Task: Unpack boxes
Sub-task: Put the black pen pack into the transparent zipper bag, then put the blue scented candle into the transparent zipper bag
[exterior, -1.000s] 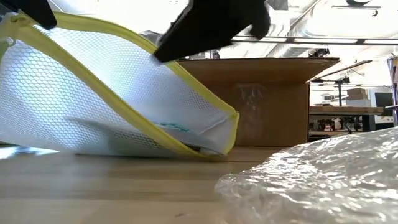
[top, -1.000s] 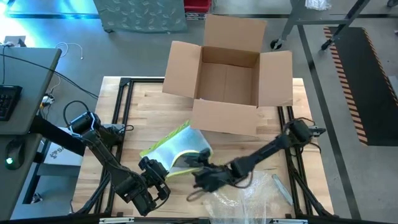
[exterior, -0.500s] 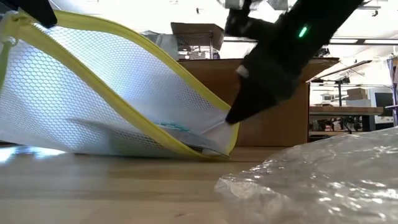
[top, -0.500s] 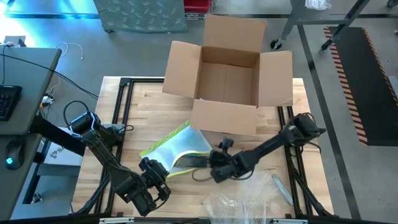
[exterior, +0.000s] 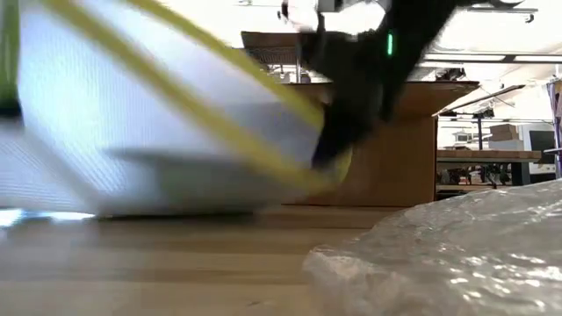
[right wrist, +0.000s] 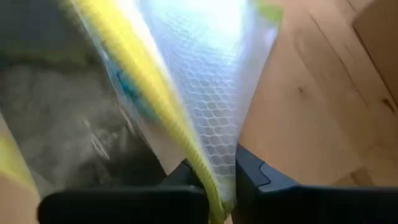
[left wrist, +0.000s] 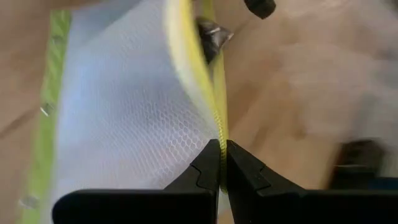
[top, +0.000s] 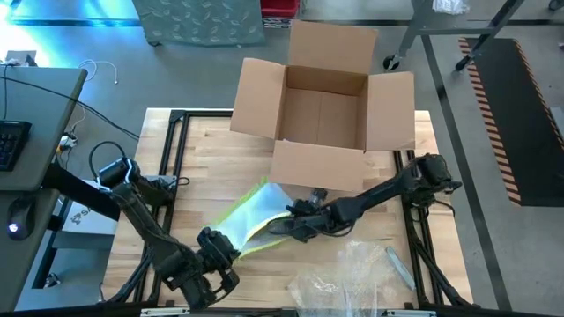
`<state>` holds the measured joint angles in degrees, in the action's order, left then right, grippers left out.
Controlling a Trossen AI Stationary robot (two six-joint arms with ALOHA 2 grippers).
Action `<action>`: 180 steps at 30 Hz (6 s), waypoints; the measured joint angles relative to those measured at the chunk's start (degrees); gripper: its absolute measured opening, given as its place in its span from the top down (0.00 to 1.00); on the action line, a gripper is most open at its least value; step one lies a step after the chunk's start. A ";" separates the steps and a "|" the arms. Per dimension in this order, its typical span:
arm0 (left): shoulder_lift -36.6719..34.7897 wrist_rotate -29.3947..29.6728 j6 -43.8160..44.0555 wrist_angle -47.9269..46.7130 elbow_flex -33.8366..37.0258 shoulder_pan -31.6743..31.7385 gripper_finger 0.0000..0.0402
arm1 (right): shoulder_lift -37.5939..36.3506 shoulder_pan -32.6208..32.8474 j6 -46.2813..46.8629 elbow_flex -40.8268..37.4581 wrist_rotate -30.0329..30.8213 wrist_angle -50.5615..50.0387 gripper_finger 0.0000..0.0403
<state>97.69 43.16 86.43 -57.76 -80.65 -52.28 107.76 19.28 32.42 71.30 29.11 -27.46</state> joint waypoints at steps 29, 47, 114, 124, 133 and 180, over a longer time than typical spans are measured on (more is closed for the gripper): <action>-1.75 5.88 20.97 -18.21 -1.57 -9.25 1.00 | -5.20 0.93 -14.40 4.13 -8.25 13.17 1.00; 11.15 1.61 29.73 -26.03 -1.57 -1.74 1.00 | -5.60 -6.77 -33.01 0.11 -36.40 27.56 0.67; 2.81 -46.64 -100.08 66.27 -1.34 90.32 0.60 | -9.90 -39.89 -39.82 0.05 -31.10 1.56 0.67; 16.81 -43.71 -104.71 54.61 -13.12 93.71 0.42 | -9.42 -37.04 -38.39 0.05 -31.13 2.35 0.67; 20.89 -48.69 -106.21 53.55 -14.64 95.39 0.46 | -9.40 -36.84 -38.38 0.05 -31.31 3.03 0.67; 3.50 7.45 -122.78 48.67 -14.34 61.91 1.00 | -21.05 -44.75 -41.53 -30.73 -30.66 38.91 0.33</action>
<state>101.19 50.61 -36.34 -9.09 -94.99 9.63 86.72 -25.47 -9.12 40.57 -1.55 11.45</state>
